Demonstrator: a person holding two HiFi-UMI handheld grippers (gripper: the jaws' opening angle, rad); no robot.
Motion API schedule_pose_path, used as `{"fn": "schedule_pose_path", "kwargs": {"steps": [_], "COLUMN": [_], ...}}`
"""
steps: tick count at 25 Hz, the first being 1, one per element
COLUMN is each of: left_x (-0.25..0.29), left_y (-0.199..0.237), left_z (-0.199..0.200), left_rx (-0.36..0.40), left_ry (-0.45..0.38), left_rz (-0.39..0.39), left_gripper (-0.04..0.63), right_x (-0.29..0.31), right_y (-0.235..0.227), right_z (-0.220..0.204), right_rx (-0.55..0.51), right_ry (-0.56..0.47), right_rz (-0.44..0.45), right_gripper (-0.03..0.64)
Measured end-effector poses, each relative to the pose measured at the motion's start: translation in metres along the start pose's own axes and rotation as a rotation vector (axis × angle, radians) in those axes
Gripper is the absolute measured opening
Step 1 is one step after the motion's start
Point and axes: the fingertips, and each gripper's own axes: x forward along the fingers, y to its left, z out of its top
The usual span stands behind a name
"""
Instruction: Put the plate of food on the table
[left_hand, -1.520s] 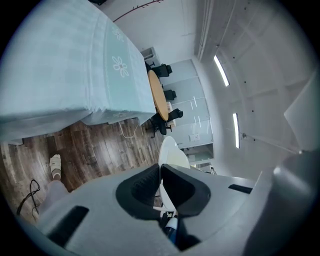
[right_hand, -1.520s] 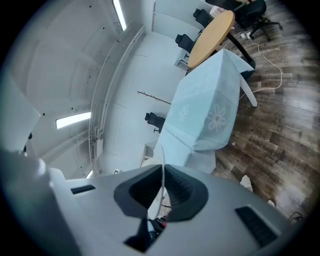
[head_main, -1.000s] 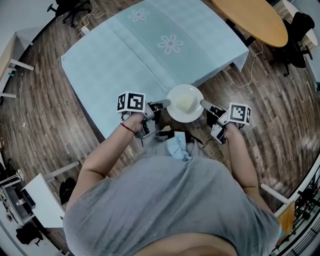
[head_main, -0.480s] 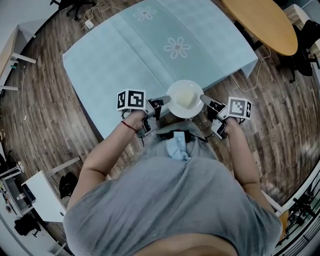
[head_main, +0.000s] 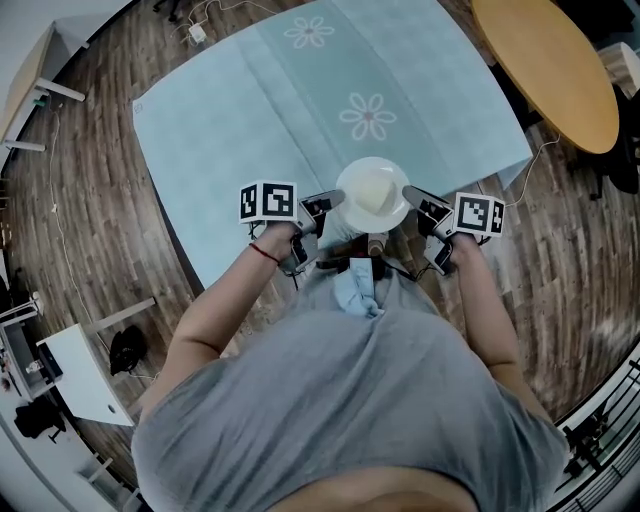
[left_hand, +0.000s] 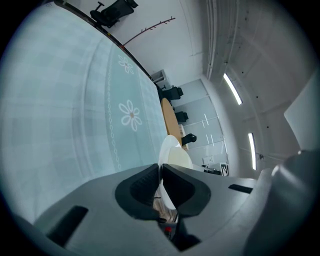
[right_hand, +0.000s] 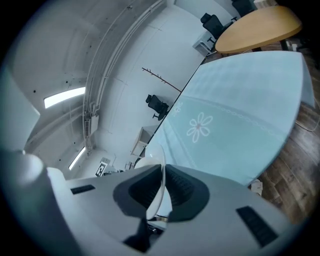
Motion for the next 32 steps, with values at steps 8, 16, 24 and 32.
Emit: {"fn": "schedule_pose_path", "kwargs": {"steps": [8,16,24,32], "left_x": [0.014,0.022,0.029,0.044], "left_y": [0.012,0.030,0.046,0.065], "left_z": [0.049,0.067,0.072,0.087], "left_rx": [0.009,0.001,-0.012,-0.012], "left_ry": [-0.097,-0.140,-0.162,-0.170], "left_rz": [0.040,0.091,0.141,0.180], "left_gripper": [0.034,0.034,0.034,0.034], "right_x": [0.036,0.062,0.077,0.096], "right_y": [-0.016,-0.030,-0.044,-0.066], "right_z": [0.046,0.063,0.066,0.078], "right_rx": [-0.044,-0.092,-0.126,-0.153], "right_ry": [0.051,0.097,0.137,0.160], "right_rz": [0.027,0.027,0.009,-0.010], "right_gripper": [0.040,0.040,0.040,0.041]}}
